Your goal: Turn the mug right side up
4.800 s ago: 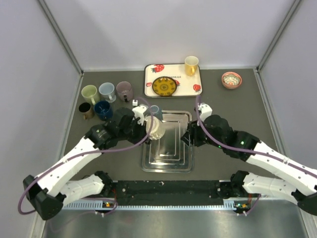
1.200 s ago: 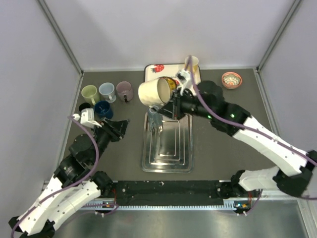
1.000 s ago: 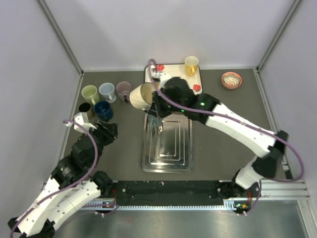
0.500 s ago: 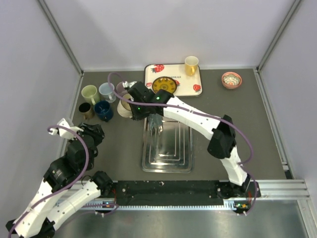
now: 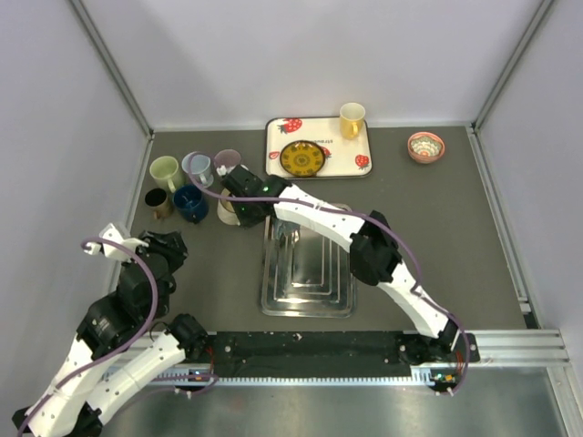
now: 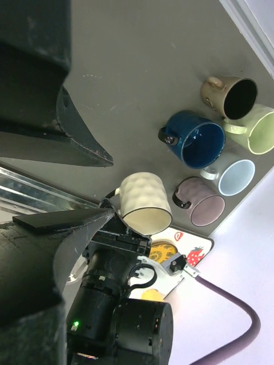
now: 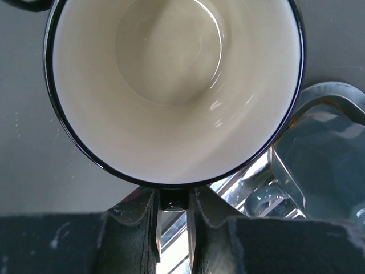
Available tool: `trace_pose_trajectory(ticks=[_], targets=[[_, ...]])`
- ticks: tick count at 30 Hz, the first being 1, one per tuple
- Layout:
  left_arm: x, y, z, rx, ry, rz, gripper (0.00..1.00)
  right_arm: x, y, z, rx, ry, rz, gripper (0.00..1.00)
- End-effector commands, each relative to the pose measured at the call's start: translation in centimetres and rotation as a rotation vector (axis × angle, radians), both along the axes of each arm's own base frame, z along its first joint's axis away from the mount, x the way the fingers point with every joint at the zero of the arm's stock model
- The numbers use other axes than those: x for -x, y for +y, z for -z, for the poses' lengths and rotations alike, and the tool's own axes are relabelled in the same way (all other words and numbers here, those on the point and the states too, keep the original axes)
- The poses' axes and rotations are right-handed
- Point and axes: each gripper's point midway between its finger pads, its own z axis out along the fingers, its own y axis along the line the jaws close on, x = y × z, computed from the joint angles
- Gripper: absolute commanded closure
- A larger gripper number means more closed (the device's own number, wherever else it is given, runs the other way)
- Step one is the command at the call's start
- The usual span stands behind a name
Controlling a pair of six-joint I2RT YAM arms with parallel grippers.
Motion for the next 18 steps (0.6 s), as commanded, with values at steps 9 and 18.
trace_pose_trajectory(ticks=[9, 18], targets=[[0.0, 0.1, 1.2, -0.029, 0.017, -0.001, 0.61, -2.6, 3.8, -1.3, -0.123, -0.087, 0.026, 1.0], [-0.3, -0.4, 2.0, -0.032, 0.028, 0.009, 0.61, -2.8, 4.2, 1.2, -0.107, -0.062, 0.038, 1.0]])
